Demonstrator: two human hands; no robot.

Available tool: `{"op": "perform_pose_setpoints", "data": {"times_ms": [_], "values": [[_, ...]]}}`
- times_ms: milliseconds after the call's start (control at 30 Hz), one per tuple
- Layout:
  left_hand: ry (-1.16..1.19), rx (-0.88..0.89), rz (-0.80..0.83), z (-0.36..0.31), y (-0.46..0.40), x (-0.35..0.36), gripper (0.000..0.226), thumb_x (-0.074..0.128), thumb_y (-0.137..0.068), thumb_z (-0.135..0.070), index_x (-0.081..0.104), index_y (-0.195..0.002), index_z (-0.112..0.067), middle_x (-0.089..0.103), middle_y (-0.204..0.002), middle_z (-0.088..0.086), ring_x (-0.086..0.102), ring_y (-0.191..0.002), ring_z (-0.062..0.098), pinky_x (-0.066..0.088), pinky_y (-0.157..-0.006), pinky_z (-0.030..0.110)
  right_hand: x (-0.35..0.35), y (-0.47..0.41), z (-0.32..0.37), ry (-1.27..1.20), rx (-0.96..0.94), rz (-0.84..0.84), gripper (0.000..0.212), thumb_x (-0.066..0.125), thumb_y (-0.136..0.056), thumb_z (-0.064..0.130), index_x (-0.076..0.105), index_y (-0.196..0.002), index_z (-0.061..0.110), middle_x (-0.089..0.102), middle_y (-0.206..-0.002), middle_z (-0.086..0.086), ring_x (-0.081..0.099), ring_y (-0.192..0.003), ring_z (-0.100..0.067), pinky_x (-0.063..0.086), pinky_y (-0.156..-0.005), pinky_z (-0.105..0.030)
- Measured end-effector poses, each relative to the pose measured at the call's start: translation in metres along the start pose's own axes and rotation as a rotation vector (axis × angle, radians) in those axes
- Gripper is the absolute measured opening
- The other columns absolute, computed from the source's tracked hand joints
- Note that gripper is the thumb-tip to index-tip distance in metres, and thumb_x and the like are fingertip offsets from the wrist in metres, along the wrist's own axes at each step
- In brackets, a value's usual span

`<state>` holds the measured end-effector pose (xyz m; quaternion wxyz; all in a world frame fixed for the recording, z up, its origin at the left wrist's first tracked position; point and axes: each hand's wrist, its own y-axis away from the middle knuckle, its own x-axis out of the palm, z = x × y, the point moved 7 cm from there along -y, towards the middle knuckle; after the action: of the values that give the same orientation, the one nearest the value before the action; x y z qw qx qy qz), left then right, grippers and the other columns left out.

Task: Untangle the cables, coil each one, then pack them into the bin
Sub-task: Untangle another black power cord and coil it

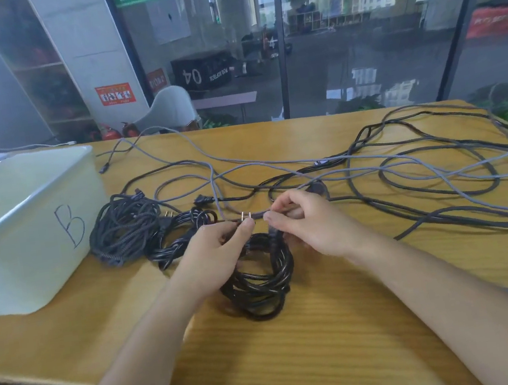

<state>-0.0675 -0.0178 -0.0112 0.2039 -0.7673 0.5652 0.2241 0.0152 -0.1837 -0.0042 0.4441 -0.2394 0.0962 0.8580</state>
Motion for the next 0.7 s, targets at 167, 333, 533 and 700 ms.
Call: {"op": "perform_pose_setpoints", "data": {"times_ms": [167, 333, 533, 700], "values": [[-0.480, 0.088, -0.306, -0.011, 0.026, -0.007, 0.042, 0.041, -0.101, -0.066, 0.072, -0.099, -0.037, 0.069, -0.081, -0.014, 0.065, -0.079, 0.009, 0.052, -0.065, 0.031, 0.012, 0.003, 0.008, 0.302, -0.083, -0.025, 0.030, 0.058, -0.099, 0.055, 0.065, -0.115, 0.031, 0.069, -0.106, 0.012, 0.064, -0.088, -0.005, 0.050, -0.077, -0.026], [-0.428, 0.110, -0.316, -0.002, 0.035, -0.009, 0.064, 0.028, -0.097, -0.073, 0.074, -0.117, -0.032, 0.072, -0.103, -0.013, 0.063, -0.105, 0.010, 0.054, -0.081, 0.035, 0.012, 0.017, 0.015, 0.370, -0.139, -0.104, 0.040, 0.059, -0.101, 0.051, 0.059, -0.136, 0.032, 0.057, -0.120, 0.010, 0.059, -0.092, -0.003, 0.052, -0.085, -0.024], [-0.312, 0.167, -0.178, -0.002, 0.070, -0.002, 0.070, 0.028, -0.103, -0.061, 0.033, -0.161, -0.023, 0.036, -0.163, -0.010, 0.026, -0.152, 0.007, 0.021, -0.121, 0.025, 0.022, 0.056, 0.019, 0.371, -0.137, -0.086, 0.061, 0.043, -0.105, 0.056, 0.028, -0.161, 0.036, 0.027, -0.163, 0.021, 0.031, -0.147, -0.001, 0.029, -0.118, -0.024], [-0.601, 0.164, 0.020, 0.011, 0.084, 0.020, 0.087, 0.007, -0.094, -0.070, -0.006, -0.165, -0.021, -0.010, -0.171, -0.009, -0.008, -0.157, 0.005, 0.000, -0.128, 0.027, 0.054, 0.080, 0.003, 0.612, -0.054, 0.146, 0.075, 0.024, -0.107, 0.059, -0.014, -0.165, 0.029, 0.000, -0.174, 0.012, 0.002, -0.159, -0.006, 0.000, -0.125, -0.023]]}}
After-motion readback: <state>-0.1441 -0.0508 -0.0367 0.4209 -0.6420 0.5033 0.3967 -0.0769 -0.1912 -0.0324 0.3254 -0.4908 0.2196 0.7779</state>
